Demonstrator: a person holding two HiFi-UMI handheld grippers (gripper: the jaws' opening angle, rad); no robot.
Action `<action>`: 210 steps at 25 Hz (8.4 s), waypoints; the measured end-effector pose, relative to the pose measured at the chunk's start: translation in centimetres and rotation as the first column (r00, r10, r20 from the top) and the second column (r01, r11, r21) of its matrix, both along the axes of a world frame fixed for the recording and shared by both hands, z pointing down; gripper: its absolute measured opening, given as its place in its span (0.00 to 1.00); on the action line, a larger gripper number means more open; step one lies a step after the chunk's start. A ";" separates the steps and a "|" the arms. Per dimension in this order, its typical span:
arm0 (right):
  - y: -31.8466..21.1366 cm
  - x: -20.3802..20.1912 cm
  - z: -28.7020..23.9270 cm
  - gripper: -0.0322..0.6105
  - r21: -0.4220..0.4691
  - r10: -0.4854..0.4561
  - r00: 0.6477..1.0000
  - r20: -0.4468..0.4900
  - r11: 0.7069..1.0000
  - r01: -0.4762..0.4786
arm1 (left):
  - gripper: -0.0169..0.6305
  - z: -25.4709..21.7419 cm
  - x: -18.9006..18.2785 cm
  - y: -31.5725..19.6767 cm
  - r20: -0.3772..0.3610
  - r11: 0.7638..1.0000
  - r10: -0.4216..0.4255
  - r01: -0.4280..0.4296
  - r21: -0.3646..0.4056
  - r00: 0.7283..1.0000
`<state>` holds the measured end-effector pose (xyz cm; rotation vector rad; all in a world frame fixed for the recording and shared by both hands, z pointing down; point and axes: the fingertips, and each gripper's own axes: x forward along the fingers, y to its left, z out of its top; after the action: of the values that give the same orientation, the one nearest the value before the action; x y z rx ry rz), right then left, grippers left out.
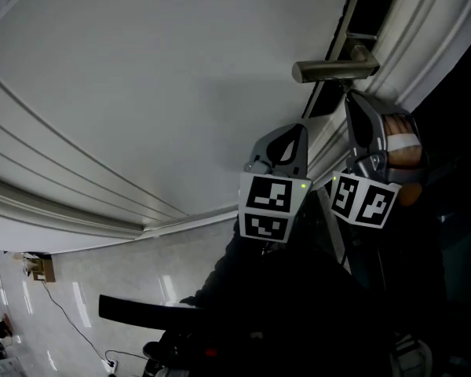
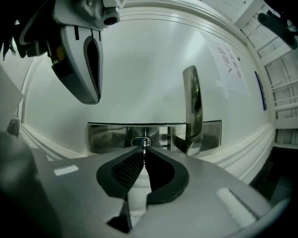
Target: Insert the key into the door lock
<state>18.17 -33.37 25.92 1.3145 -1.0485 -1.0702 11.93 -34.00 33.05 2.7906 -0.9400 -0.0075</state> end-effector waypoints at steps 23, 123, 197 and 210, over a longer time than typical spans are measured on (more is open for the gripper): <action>0.0 0.0 0.2 0.07 0.000 -0.008 1.000 0.006 1.000 0.008 | 0.03 0.4 0.0 -0.3 0.005 1.000 0.004 -0.004 -0.006 1.000; -0.8 0.2 0.4 0.07 -0.004 0.009 0.999 -0.048 1.000 -0.009 | 0.03 1.2 1.4 -0.3 -0.022 0.999 0.041 -0.041 -0.033 0.999; -1.3 -0.4 -0.1 0.07 0.013 0.009 0.999 -0.049 1.000 -0.008 | 0.03 1.0 0.9 -0.7 -0.012 0.999 0.028 -0.028 -0.027 1.000; -1.3 -0.3 0.0 0.07 0.022 -0.001 0.999 -0.051 1.000 0.002 | 0.03 1.0 0.6 -0.7 -0.003 1.000 0.010 -0.010 -0.019 1.000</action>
<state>17.86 -34.71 25.91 1.2971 -1.0026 -1.1134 12.48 -34.72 34.06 2.7770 -0.9212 -0.0013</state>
